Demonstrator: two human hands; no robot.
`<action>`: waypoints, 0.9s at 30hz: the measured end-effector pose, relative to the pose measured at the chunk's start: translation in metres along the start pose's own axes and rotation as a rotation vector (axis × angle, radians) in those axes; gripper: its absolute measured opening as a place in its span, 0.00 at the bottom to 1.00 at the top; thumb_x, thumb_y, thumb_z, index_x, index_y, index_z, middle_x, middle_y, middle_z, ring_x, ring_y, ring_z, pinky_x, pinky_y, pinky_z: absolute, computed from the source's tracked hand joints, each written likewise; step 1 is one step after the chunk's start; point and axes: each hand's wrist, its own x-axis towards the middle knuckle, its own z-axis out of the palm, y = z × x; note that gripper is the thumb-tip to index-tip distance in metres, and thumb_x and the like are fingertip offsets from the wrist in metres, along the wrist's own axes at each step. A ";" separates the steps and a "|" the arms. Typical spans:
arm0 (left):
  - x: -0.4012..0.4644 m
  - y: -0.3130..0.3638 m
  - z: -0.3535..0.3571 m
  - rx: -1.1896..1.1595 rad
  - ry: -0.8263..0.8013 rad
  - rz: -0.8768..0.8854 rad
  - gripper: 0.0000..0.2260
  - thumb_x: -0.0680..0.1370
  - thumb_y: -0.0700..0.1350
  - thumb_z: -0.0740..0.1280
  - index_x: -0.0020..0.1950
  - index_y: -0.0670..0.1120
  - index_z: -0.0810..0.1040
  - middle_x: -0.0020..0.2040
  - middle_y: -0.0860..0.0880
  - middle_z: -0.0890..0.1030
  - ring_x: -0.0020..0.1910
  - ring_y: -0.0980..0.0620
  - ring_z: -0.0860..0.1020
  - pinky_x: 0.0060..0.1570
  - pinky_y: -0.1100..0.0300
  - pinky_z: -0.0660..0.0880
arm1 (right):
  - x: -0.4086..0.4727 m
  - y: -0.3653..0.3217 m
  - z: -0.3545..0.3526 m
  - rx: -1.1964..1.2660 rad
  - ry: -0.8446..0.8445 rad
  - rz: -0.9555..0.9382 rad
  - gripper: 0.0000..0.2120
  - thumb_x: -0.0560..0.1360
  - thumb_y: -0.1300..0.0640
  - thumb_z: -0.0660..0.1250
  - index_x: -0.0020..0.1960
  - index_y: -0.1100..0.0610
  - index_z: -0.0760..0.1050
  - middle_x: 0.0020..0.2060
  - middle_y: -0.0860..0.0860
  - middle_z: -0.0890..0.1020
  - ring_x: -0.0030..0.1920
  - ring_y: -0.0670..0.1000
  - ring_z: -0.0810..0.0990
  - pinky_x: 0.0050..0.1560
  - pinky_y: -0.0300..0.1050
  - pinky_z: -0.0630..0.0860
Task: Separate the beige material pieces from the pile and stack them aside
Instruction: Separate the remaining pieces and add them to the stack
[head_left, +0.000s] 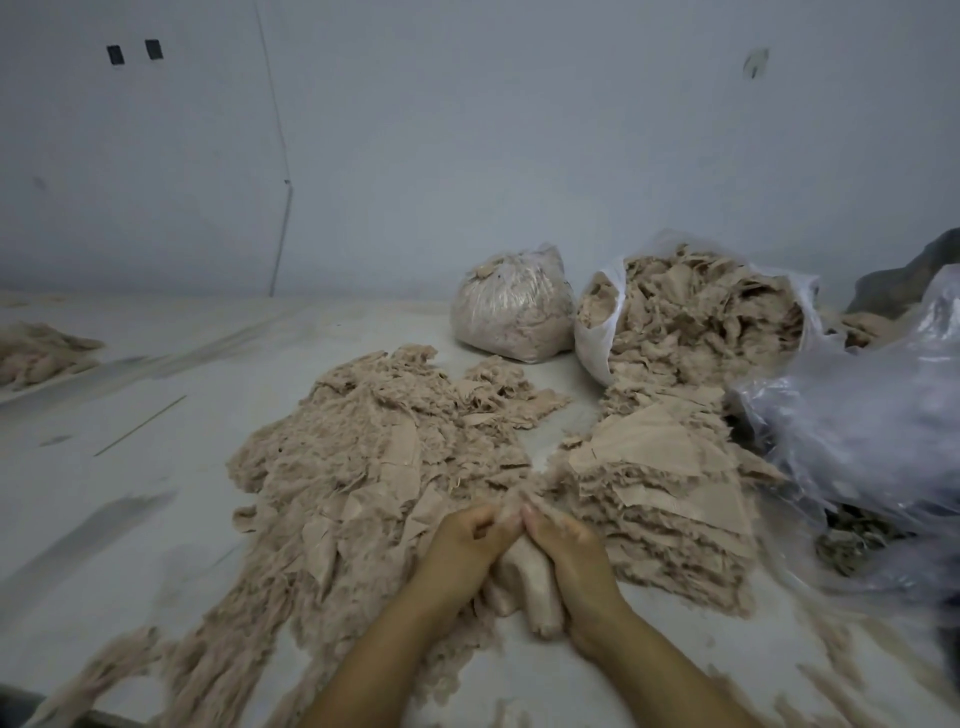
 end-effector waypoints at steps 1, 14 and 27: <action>0.001 0.001 0.001 0.022 0.024 -0.001 0.10 0.79 0.44 0.65 0.43 0.39 0.79 0.35 0.47 0.78 0.33 0.55 0.75 0.32 0.66 0.71 | 0.001 -0.002 -0.002 -0.092 0.088 -0.057 0.05 0.75 0.56 0.68 0.43 0.55 0.81 0.38 0.51 0.86 0.40 0.51 0.82 0.39 0.39 0.78; 0.009 -0.007 -0.067 1.050 -0.090 0.065 0.19 0.73 0.59 0.69 0.59 0.51 0.76 0.54 0.51 0.77 0.54 0.52 0.74 0.55 0.56 0.71 | 0.028 -0.102 -0.041 -1.224 0.512 -0.515 0.11 0.77 0.53 0.65 0.57 0.56 0.75 0.53 0.55 0.75 0.56 0.56 0.71 0.54 0.49 0.67; 0.000 -0.030 -0.055 0.348 0.268 0.059 0.15 0.80 0.39 0.62 0.33 0.45 0.67 0.31 0.48 0.70 0.33 0.53 0.68 0.34 0.59 0.62 | 0.006 0.018 0.001 -0.377 0.100 0.008 0.09 0.79 0.59 0.64 0.40 0.59 0.71 0.28 0.50 0.77 0.29 0.49 0.76 0.34 0.46 0.75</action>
